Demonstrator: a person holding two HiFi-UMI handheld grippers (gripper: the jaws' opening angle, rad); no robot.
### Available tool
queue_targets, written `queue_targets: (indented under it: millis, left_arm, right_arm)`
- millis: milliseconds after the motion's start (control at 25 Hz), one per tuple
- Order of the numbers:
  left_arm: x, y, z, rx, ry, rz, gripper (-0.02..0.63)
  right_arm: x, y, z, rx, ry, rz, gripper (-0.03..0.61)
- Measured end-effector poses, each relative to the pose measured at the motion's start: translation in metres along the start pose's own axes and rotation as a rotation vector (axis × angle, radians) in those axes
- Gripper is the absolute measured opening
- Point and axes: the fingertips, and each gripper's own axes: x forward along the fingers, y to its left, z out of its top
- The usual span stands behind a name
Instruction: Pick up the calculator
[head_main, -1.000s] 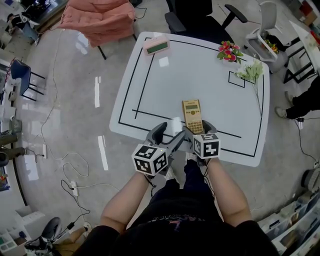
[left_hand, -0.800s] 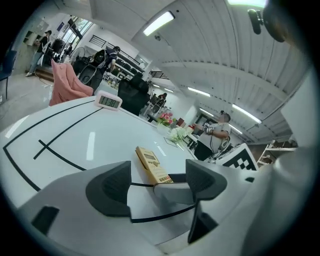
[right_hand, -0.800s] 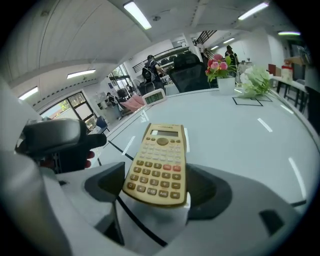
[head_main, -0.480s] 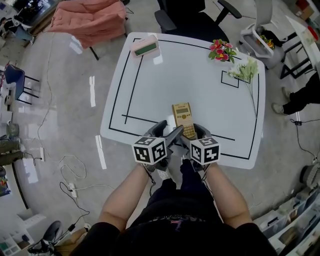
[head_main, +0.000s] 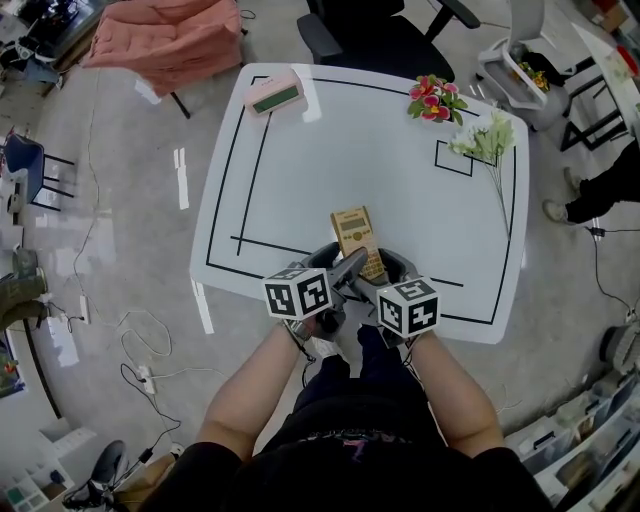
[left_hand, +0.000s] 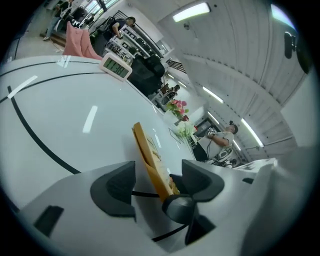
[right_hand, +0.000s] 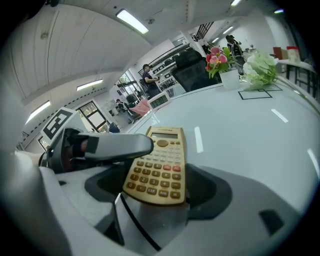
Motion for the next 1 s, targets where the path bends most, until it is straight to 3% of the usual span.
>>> queue_targets:
  millis: [200,440,560,1000]
  left_arm:
    - [0.01,-0.003,-0.001,-0.073,0.004,-0.03,0.233]
    - [0.014,-0.004,0.0,-0.115,0.0,-0.03,0.205]
    - [0.014,-0.005,0.0,-0.152,-0.007,-0.025,0.136]
    - [0.002,-0.015,0.014,-0.228,-0.094,-0.064,0.098]
  right_arm:
    - [-0.002,0.0,0.003,-0.026,-0.006,0.034,0.383]
    - [-0.005,-0.001,0.006,-0.056,-0.007,0.048,0.383]
    - [-0.008,-0.001,0.006,-0.082,-0.014,0.054,0.383]
    - [-0.012,0.01,0.015,-0.137,-0.066,0.069,0.385]
